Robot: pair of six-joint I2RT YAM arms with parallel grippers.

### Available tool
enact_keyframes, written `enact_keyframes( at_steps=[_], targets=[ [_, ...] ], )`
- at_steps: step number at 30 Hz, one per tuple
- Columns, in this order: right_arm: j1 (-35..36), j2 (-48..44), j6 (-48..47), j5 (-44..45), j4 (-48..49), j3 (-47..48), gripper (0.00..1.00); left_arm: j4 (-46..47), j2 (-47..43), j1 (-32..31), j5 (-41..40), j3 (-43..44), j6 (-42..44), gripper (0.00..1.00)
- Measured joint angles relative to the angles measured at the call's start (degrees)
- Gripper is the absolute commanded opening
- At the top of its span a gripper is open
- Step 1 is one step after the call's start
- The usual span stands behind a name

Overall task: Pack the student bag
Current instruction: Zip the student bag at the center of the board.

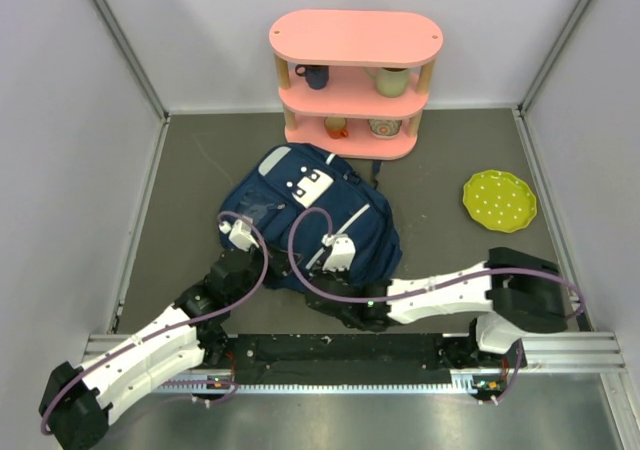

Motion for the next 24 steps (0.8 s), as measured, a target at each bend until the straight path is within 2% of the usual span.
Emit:
enact_keyframes(
  at_steps=[4,7,24],
  targets=[
    [-1.0,-8.2,-10.8,-6.0,6.4,-7.1,0.0,-0.4,-0.5,-0.5,0.8,0.6,0.1,0.0],
    [-2.6,-10.0,-15.3,-10.7,8.4,-8.8,0.0,-1.1,-0.7,-0.5,0.7,0.9,0.5,0.0],
    [-6.7,-16.1,-23.9,-18.3,0.7,-10.6,0.0,-5.6,-2.4,-0.7,-0.2,1.8,3.2,0.0]
  ],
)
